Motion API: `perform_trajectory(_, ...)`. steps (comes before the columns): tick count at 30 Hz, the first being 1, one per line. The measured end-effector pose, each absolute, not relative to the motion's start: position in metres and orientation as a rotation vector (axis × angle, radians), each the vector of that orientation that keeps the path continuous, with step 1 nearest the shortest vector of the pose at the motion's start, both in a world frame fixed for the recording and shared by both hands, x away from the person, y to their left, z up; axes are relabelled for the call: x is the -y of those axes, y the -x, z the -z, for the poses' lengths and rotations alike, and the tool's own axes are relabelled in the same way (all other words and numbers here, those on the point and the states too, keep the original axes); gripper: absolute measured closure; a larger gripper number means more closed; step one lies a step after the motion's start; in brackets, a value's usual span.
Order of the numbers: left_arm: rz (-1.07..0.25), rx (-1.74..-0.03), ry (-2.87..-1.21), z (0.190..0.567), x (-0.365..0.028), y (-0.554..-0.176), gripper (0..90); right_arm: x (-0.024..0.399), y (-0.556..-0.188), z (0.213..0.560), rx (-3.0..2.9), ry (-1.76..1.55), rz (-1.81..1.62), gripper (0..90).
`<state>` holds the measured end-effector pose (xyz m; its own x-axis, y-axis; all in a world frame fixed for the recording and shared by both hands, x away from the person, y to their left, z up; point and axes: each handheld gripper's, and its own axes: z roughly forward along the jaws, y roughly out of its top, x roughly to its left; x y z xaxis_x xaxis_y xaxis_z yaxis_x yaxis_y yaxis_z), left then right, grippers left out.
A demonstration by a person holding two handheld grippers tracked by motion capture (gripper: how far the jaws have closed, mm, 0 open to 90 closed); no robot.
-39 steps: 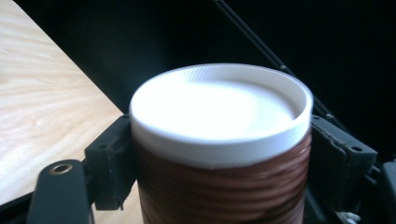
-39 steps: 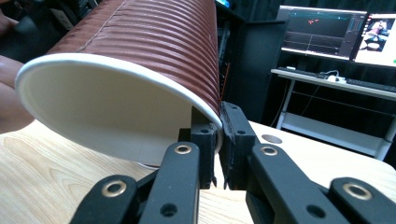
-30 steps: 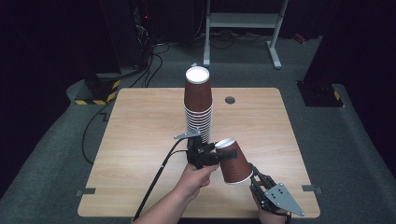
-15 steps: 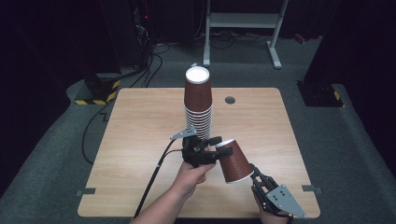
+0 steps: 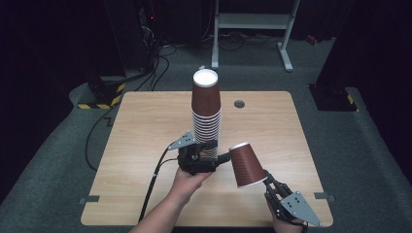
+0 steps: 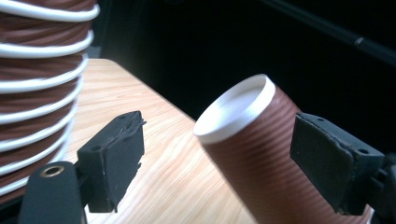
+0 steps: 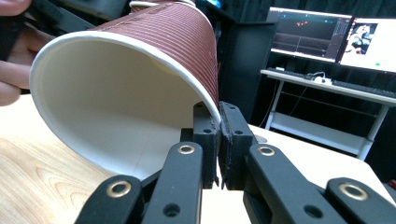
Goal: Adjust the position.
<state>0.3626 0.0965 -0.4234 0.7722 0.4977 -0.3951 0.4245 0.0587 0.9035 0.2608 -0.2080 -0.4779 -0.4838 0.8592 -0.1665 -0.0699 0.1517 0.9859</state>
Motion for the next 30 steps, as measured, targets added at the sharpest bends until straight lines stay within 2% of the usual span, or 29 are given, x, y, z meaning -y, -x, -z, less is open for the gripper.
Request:
perform_trajectory(9, -0.247, -0.813, -1.66, 0.444, -0.134, -0.351, 18.5, 0.213, -0.269, 0.481, -1.669, -0.83, -1.411, 86.4)
perform_trajectory(20, -0.378, -0.907, -1.76, 0.473, -0.177, -0.35, 16.4, 0.218, -0.28, 0.484, -1.742, -0.9, -1.367, 86.3)
perform_trajectory(27, -0.39, -0.974, -1.769, 0.487, -0.204, -0.35, 16.4, 0.217, -0.287, 0.485, -1.803, -0.949, -1.338, 86.3)
perform_trajectory(30, -0.434, -1.011, -1.794, 0.498, -0.217, -0.348, 16.4, 0.217, -0.291, 0.482, -1.86, -0.96, -1.3, 86.2)
